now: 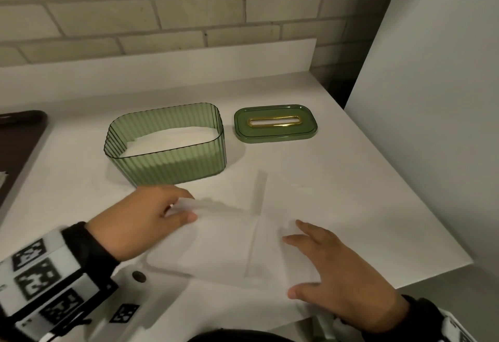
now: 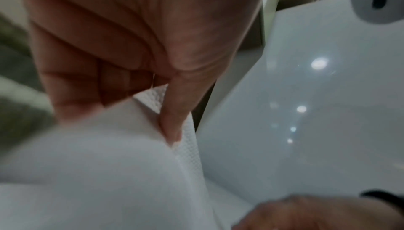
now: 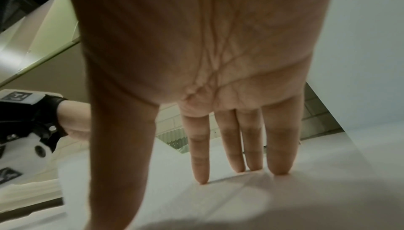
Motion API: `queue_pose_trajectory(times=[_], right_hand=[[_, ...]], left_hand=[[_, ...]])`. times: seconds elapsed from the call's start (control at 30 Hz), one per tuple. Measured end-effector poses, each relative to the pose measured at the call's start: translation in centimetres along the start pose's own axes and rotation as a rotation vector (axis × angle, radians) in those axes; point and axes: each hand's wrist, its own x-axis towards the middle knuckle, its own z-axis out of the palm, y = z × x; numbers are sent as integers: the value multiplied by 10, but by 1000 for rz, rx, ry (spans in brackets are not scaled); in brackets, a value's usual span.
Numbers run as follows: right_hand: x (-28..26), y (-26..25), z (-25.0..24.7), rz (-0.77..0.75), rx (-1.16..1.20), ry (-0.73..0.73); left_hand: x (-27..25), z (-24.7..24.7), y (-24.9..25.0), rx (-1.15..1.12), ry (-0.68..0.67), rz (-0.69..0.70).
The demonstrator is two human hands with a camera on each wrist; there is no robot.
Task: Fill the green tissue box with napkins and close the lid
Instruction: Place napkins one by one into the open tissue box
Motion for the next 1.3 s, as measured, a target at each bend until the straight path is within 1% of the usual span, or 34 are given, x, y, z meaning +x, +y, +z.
queue_pose_trajectory(times=[0.1, 0.17, 0.27, 0.37, 0.47, 0.53, 0.6, 0.7, 0.83, 0.9, 1.0, 1.17, 1.3], right_hand=[[2, -2, -2, -5, -20, -25], [3, -5, -5, -15, -42, -45], [7, -5, -13, -26, -88, -63], [15, 1, -29, -16, -111, -63], [33, 9, -49, 10, -128, -44], [49, 14, -61, 19, -142, -23], [65, 16, -70, 36, -127, -4], [83, 19, -79, 89, -168, -56], [100, 22, -80, 168, -325, -143], [106, 21, -78, 198, -326, -158], [111, 18, -77, 238, -329, -187], [114, 15, -76, 287, -295, -253], [112, 15, -77, 261, -295, -263]], left_hand=[[-5, -27, -5, 0, 135, -34], [-5, -47, -7, -4, 212, -93], [2, -74, -20, -58, 255, -213], [17, -92, -41, -277, 268, -331], [37, -92, -51, -521, 367, -452], [50, -88, -55, -612, 384, -553], [59, -88, -61, -669, 325, -604], [71, -99, -71, -613, 264, -671], [80, -109, -71, -503, 252, -740], [84, -108, -73, -451, 231, -756], [88, -105, -73, -436, 208, -766], [95, -98, -79, -461, 181, -783], [97, -96, -85, -584, 136, -804]])
